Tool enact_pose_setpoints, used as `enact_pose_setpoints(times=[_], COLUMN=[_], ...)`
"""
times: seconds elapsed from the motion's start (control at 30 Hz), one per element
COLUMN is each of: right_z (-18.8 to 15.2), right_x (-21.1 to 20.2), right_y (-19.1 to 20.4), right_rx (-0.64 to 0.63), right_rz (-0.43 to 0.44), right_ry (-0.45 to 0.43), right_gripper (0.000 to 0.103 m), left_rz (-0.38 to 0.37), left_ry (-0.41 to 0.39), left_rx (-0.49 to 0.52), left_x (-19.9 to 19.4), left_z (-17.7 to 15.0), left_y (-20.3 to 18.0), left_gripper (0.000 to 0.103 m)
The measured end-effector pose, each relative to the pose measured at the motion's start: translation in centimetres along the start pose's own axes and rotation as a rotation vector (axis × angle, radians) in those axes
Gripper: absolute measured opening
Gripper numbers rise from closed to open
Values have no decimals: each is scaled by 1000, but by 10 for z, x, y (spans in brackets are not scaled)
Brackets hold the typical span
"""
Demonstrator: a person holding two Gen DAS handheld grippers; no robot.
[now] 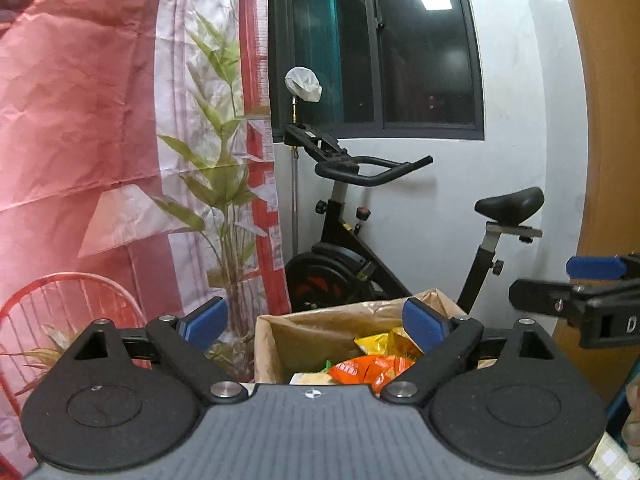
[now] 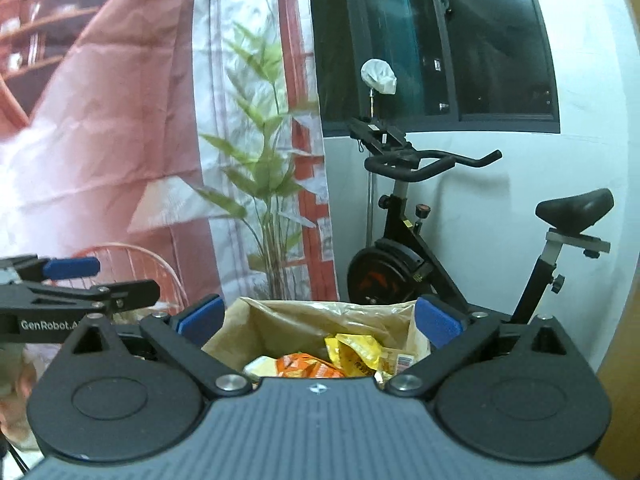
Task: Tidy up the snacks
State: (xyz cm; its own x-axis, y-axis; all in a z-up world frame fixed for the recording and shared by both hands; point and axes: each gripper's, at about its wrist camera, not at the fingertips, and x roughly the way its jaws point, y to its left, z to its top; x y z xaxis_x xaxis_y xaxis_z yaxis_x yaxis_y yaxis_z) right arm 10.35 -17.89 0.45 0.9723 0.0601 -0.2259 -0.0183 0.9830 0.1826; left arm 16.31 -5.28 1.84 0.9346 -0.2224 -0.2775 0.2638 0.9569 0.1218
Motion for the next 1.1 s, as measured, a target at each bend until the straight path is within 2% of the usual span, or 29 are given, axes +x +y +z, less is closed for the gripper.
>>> enact_pose_setpoints(times=[0.1,0.23,0.4,1.1], right_z=[-1,-5,-7,-15], right_x=[-11,-22,-28,-40], right_y=[3,5,3,10], right_rx=[-6,0,22,25], right_rz=[1,-1,0,7], right_ry=[-3,-6,1,17], right_gripper=[103,103,103,103], left_rz=[36,40,81,121], left_ry=[-3,-1,-9,-31], left_rx=[-11,-69,-76,-105], left_x=[-11,-20,-30,-47], left_z=[-4,-10,-12,-13], left_y=[-3,4,8,6], left_gripper=[96,96,96,96])
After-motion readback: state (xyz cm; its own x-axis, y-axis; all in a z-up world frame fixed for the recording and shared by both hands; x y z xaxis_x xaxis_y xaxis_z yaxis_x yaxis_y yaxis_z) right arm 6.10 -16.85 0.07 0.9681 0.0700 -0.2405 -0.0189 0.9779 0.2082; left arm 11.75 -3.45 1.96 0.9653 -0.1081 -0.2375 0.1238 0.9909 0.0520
